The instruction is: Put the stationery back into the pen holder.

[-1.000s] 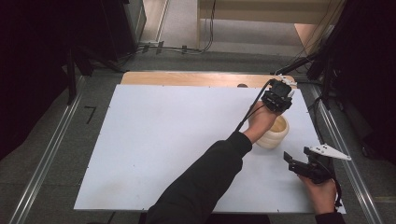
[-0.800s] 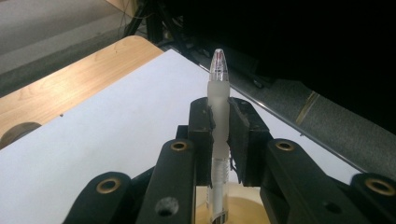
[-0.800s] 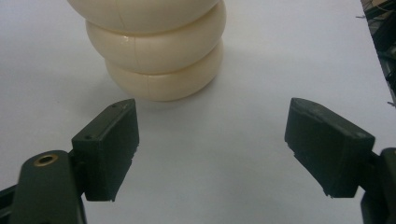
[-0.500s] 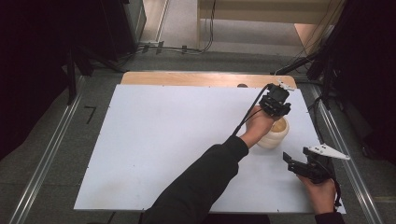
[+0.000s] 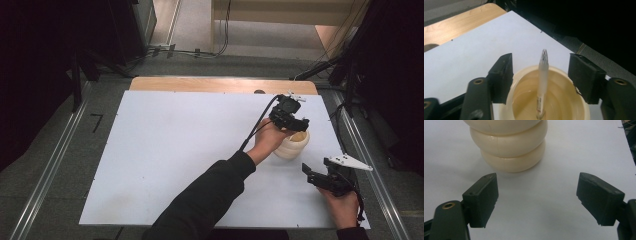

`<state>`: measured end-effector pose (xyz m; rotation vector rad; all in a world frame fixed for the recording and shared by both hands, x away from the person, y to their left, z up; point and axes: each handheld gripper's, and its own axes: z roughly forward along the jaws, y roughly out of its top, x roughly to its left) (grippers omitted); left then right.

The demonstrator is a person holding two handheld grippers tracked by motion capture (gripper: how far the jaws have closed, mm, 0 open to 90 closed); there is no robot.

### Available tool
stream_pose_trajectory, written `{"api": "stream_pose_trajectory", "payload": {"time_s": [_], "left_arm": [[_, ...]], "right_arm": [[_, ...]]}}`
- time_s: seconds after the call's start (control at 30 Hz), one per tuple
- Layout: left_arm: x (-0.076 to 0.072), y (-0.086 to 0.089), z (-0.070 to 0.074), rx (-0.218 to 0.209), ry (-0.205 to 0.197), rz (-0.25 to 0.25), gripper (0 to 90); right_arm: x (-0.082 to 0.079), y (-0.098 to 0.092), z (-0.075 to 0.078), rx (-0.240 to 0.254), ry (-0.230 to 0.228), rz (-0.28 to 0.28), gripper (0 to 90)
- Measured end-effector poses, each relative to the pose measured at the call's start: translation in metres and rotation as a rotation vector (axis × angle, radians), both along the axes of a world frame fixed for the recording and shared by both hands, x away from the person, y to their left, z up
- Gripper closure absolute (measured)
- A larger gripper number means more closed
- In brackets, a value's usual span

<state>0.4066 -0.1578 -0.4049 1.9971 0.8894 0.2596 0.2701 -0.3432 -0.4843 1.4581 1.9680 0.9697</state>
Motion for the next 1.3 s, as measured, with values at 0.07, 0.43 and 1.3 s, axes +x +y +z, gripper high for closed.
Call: {"api": "stream_pose_trajectory", "payload": {"time_s": [0.07, 0.43, 1.3], "left_arm": [[-0.002, 0.006, -0.001, 0.0, -0.001, 0.004, 34.4], [-0.014, 0.046, -0.004, -0.012, -0.009, 0.054, 22.1], [-0.052, 0.161, -0.031, -0.004, -0.008, 0.23, 10.8]], "right_arm": [[0.0, 0.001, 0.0, -0.003, 0.0, 0.0, 16.3], [0.002, 0.002, -0.001, -0.014, 0.002, 0.001, 16.3], [0.0, 0.004, -0.001, -0.031, 0.0, -0.001, 16.1]]}}
